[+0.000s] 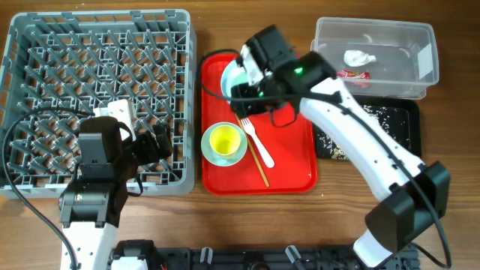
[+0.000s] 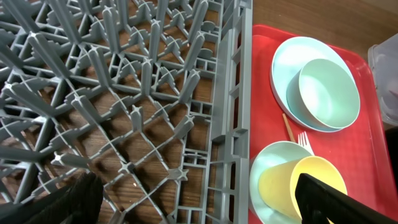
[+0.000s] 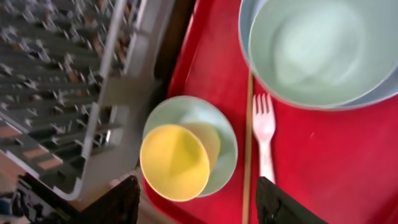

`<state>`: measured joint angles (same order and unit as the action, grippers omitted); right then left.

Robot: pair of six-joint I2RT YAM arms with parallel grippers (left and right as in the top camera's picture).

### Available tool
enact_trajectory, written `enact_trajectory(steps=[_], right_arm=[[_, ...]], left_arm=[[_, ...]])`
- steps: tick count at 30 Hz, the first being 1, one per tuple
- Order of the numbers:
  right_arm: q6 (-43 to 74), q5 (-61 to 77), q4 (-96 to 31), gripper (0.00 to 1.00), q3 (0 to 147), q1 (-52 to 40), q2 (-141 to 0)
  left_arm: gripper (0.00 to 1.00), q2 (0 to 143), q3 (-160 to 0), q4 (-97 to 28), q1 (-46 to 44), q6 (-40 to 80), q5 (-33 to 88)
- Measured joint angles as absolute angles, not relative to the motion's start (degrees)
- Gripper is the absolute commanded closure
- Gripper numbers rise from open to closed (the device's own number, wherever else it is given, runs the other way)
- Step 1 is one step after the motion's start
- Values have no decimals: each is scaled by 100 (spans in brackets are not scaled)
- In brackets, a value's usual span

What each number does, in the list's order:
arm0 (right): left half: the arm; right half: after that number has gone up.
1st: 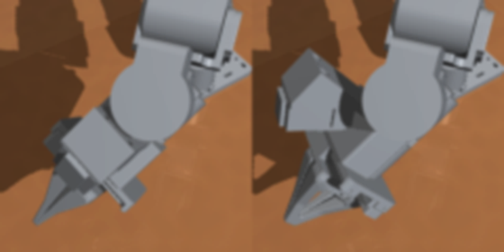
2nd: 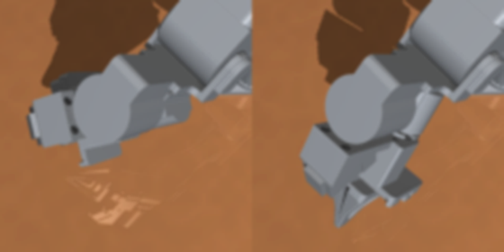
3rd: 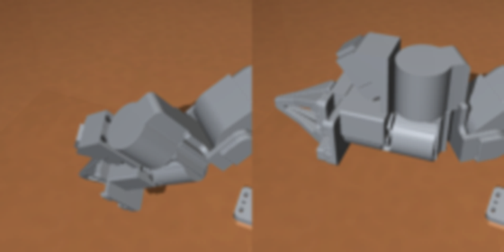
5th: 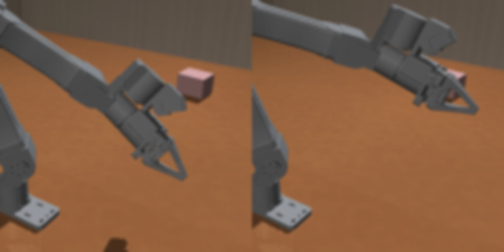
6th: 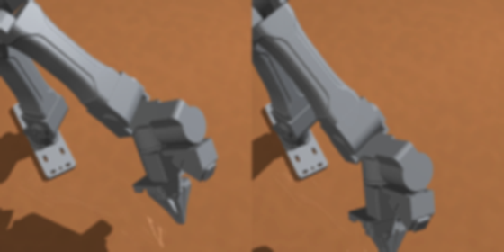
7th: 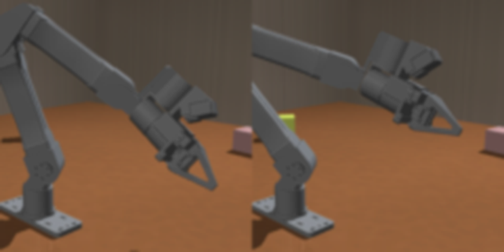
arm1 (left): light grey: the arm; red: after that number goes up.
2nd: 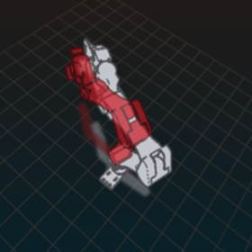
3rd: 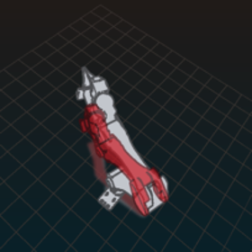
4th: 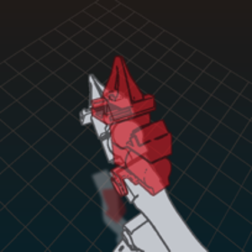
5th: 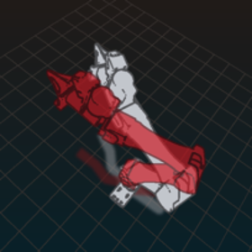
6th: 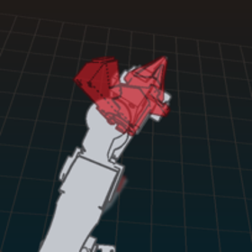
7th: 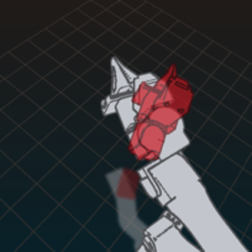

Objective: Sort waste into correct bins and load items into the dishwasher rack
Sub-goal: 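Carry empty green bowl back and set it on the white plate, then grasp yellow cup from the light-blue bowl with right gripper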

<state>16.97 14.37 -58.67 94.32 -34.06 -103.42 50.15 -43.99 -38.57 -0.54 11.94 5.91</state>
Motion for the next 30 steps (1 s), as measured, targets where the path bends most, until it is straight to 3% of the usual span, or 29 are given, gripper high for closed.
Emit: enact_trajectory(steps=[5,14,23,30], right_arm=[[2176,1455,-5310,55,8464,-3577,-10582],[2665,1481,-4779,94,7950,-3577,-10879],[2714,1634,-5033,96,8014,-3489,-10844],[2650,2600,-5009,96,8453,-2423,-9566]], left_arm=[[0,5133,-4399,-3861,-54,1194,591],[0,5144,-4399,-3861,-54,1194,591],[0,5144,-4399,-3859,-54,1194,609],[0,5260,-4399,-3479,-54,1221,1708]])
